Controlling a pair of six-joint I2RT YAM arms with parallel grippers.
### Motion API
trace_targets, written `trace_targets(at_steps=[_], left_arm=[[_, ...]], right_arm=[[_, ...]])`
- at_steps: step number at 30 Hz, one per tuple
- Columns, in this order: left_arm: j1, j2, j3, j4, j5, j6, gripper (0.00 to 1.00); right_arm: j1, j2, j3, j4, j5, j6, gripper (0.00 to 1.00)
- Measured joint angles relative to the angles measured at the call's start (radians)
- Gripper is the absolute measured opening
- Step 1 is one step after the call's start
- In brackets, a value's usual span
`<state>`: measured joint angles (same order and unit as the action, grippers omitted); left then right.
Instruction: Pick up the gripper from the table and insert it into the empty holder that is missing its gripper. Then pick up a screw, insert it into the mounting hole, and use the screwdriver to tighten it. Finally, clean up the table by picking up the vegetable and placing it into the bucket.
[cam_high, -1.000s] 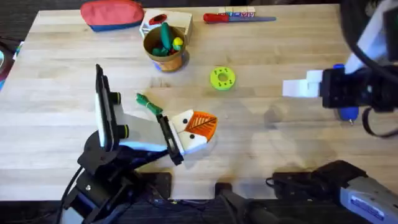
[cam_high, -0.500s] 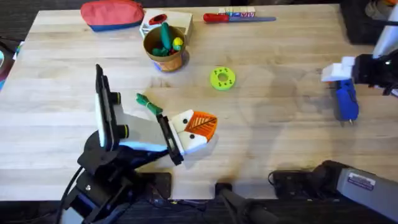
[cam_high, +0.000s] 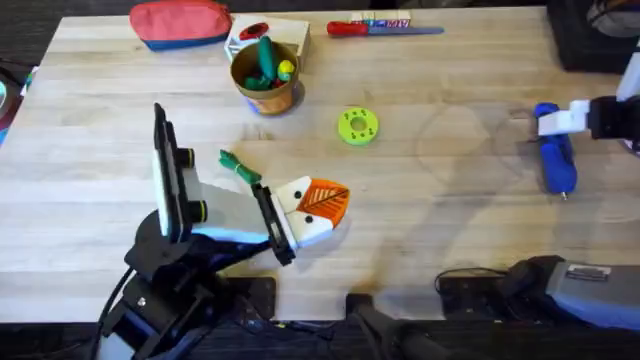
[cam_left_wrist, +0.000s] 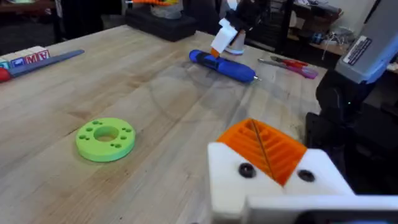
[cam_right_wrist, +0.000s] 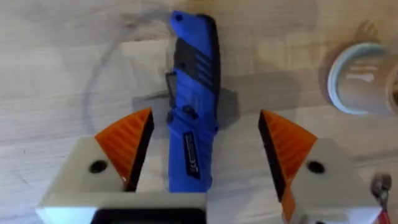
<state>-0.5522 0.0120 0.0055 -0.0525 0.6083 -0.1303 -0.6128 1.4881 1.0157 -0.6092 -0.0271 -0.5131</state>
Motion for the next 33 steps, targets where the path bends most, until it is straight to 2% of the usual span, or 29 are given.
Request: trace_targets(at_steps=[5, 15, 18, 21, 24, 27, 32, 33], left_arm=[[0.000, 0.000, 0.000, 0.000, 0.000, 0.000, 0.005], [0.000, 0.000, 0.000, 0.000, -0.001, 0.000, 0.005], [0.000, 0.000, 0.000, 0.000, -0.001, 0.000, 0.005], [0.000, 0.000, 0.000, 0.000, -0.001, 0.000, 0.005], [0.000, 0.000, 0.000, 0.000, -0.001, 0.000, 0.005], [0.000, 0.000, 0.000, 0.000, -0.001, 0.000, 0.005], [0.000, 0.000, 0.000, 0.000, -0.001, 0.000, 0.005], [0.000, 0.000, 0.000, 0.000, -0.001, 0.000, 0.005]], right_arm=[[0.000, 0.084, 0.000, 0.058, -0.074, -0.022, 0.992], [0.000, 0.200, 0.000, 0.138, -0.108, -0.027, 0.979], [0.000, 0.216, 0.000, 0.142, -0.115, -0.027, 0.940], [0.000, 0.216, 0.000, 0.144, -0.121, -0.027, 0.853], [0.001, 0.216, 0.000, 0.147, -0.123, -0.028, 0.740], [0.001, 0.218, 0.000, 0.150, -0.124, -0.033, 0.558], [0.000, 0.218, 0.000, 0.166, -0.116, -0.041, 0.065], [-0.001, 0.218, 0.000, 0.168, -0.117, -0.038, 0.022]])
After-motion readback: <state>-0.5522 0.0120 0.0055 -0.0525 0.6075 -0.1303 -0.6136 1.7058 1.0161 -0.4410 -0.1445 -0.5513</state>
